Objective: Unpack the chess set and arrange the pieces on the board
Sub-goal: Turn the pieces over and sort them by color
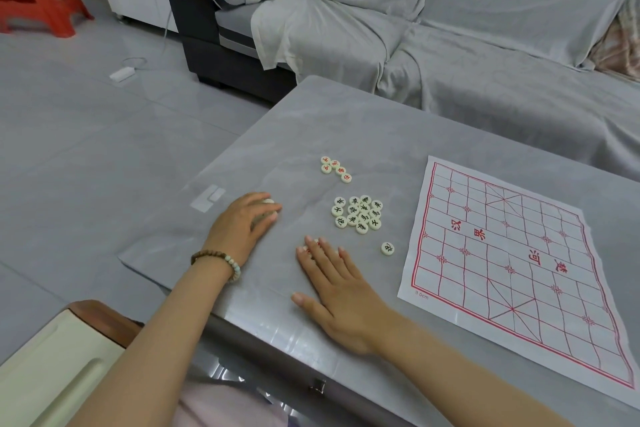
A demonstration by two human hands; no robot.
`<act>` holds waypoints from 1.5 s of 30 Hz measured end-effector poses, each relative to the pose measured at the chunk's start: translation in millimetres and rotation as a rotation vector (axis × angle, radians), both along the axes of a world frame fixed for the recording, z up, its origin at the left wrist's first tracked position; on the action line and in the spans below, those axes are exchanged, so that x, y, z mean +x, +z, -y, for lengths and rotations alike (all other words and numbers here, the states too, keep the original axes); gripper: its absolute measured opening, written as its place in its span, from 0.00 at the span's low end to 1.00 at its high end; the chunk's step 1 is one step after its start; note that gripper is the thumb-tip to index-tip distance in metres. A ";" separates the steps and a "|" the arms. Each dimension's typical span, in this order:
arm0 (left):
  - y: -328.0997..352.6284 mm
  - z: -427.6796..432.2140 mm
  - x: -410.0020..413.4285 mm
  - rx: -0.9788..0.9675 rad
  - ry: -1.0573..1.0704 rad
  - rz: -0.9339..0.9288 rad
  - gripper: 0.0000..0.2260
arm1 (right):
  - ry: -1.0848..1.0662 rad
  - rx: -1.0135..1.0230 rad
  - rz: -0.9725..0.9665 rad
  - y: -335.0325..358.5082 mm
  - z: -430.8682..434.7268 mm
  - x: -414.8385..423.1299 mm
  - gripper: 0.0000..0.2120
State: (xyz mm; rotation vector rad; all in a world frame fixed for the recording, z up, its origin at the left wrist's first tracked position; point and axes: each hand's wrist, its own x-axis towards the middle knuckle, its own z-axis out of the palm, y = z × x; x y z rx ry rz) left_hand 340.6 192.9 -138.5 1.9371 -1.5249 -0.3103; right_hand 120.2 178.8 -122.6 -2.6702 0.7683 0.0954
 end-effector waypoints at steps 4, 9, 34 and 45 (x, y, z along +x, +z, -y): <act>-0.8 -6.3 24.8 0.040 0.032 0.018 0.12 | -0.023 0.010 0.012 1.1 2.6 24.4 0.41; -2.2 -7.9 32.8 0.027 0.048 0.012 0.12 | -0.127 0.056 -0.051 1.9 36.4 74.7 0.33; 0.0 9.3 17.7 0.262 0.040 0.292 0.28 | -0.127 -0.043 -0.203 9.8 182.6 104.7 0.27; 1.4 36.9 -37.8 0.175 -0.180 0.315 0.35 | -0.213 0.029 0.136 12.7 206.2 94.5 0.23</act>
